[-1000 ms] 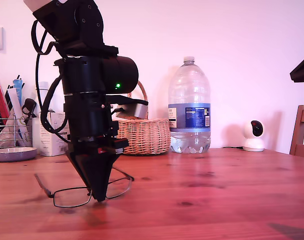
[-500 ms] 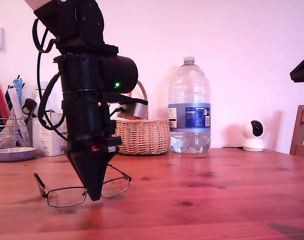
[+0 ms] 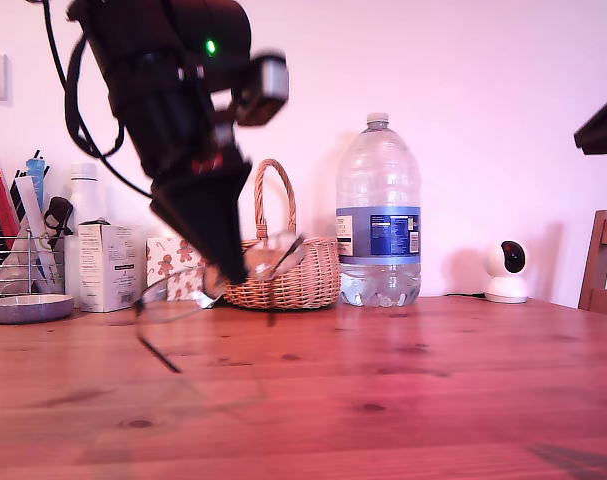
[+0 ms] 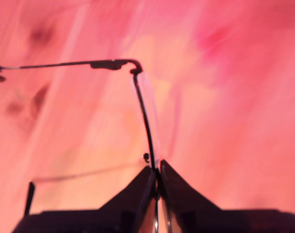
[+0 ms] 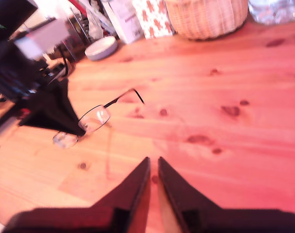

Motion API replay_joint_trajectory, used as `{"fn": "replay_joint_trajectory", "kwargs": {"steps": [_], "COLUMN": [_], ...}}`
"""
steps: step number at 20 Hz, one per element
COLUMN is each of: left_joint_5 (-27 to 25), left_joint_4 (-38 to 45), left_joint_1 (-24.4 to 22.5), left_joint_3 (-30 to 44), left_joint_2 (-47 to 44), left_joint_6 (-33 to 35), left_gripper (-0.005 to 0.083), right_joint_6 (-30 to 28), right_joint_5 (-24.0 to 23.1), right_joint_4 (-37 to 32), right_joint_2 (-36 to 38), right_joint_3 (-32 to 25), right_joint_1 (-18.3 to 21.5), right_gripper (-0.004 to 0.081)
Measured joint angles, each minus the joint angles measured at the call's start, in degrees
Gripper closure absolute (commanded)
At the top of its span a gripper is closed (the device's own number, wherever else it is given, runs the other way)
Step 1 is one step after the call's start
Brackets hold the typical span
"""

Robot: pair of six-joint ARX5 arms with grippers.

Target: Pick up the glasses and close them, then place them back on the table

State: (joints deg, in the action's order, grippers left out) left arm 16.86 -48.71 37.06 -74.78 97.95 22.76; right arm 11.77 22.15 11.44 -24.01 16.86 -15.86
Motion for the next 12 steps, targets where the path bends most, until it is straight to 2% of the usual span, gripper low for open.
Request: {"fn": "replay_joint_trajectory", "kwargs": {"steps": [4,7,11,12], "left_joint_5": [14.62,30.49,50.77,55.19], "left_joint_4": [-0.24,-0.87,-2.58,-3.21], "left_joint_1": [-2.21,-6.51,-13.57,-15.08], "left_joint_3": [0.0,-0.02,-0.02,-0.02], "left_joint_2": [-2.19,-3.93,-3.96,-3.96], "left_joint_6": [0.02,1.16,4.57,5.42], "left_gripper": [0.0793,0.0793,0.0794,0.0795], "right_joint_6": [-0.61,-4.52,-10.6,-12.07], "right_joint_5": [0.0,1.01,1.49,1.29], "right_joint_4": [-3.26,-6.8,-9.05,-10.36], "right_joint_2": [0.0,0.0,-0.92,-1.77], "right_joint_3": [0.0,-0.02,-0.02,-0.02], "right_joint_1": [0.0,0.0,-2.43,-3.32], "right_gripper": [0.065,0.0638,0.0434,0.0413]}}
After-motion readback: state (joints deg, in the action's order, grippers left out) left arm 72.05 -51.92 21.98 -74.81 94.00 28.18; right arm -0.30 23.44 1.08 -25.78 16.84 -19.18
